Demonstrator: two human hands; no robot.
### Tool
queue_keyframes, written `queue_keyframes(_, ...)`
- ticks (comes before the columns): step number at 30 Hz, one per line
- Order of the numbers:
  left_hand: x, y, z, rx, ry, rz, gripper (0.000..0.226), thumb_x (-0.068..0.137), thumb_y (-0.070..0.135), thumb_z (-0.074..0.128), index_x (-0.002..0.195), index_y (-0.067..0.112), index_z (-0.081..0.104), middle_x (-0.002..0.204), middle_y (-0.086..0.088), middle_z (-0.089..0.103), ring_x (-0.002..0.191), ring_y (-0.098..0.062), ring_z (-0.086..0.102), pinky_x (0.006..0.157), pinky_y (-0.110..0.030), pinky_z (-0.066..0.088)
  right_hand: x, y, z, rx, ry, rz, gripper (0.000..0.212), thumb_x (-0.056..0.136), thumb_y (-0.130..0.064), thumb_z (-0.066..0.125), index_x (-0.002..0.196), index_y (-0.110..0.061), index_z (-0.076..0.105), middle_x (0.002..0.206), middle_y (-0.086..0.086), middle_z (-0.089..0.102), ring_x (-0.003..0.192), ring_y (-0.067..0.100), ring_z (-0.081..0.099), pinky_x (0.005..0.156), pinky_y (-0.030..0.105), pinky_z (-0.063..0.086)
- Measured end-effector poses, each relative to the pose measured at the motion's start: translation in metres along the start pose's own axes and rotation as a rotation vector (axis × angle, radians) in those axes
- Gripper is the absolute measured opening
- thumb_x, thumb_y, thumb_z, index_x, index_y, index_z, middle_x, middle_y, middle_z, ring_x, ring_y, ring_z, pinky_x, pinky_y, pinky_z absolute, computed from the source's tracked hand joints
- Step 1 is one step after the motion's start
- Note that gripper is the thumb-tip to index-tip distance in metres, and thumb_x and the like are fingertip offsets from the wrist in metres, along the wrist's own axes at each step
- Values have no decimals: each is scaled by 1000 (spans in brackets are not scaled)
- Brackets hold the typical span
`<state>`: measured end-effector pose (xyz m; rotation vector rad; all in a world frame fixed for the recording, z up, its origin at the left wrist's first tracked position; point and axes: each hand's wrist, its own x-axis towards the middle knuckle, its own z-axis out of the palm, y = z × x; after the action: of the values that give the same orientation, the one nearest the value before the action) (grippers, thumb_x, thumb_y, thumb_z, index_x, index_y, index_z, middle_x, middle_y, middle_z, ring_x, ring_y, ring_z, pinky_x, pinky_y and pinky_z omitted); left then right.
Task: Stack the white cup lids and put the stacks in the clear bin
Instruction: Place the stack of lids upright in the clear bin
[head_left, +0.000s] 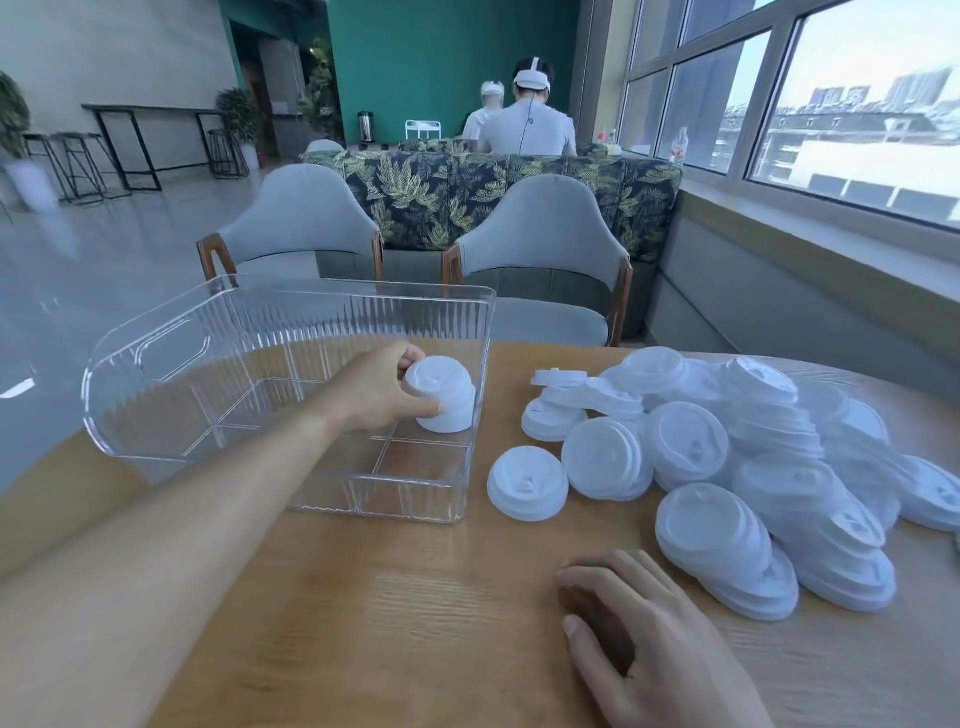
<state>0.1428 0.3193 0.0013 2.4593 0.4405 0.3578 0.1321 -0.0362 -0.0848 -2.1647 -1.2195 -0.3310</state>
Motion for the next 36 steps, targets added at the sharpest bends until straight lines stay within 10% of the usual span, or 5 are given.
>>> queue_keyframes(26, 15, 0, 18, 84, -36, -51, 55, 71, 40, 91, 117, 27, 62, 112, 11, 68, 101, -13, 66, 93, -44, 56, 0, -2, 0, 8, -3, -4, 22, 83, -38, 61, 103, -33, 67, 111, -27, 58, 102, -1, 57, 83, 22, 48)
queue_keyframes(36, -6, 31, 9, 173, -83, -111, 103, 84, 49, 80, 163, 23, 20, 165, -3, 33, 144, -28, 43, 111, -36, 39, -1, -7, -8, 29, -38, 22, 19, 86, -37, 60, 104, -32, 65, 110, -27, 56, 104, 0, 54, 88, 19, 44)
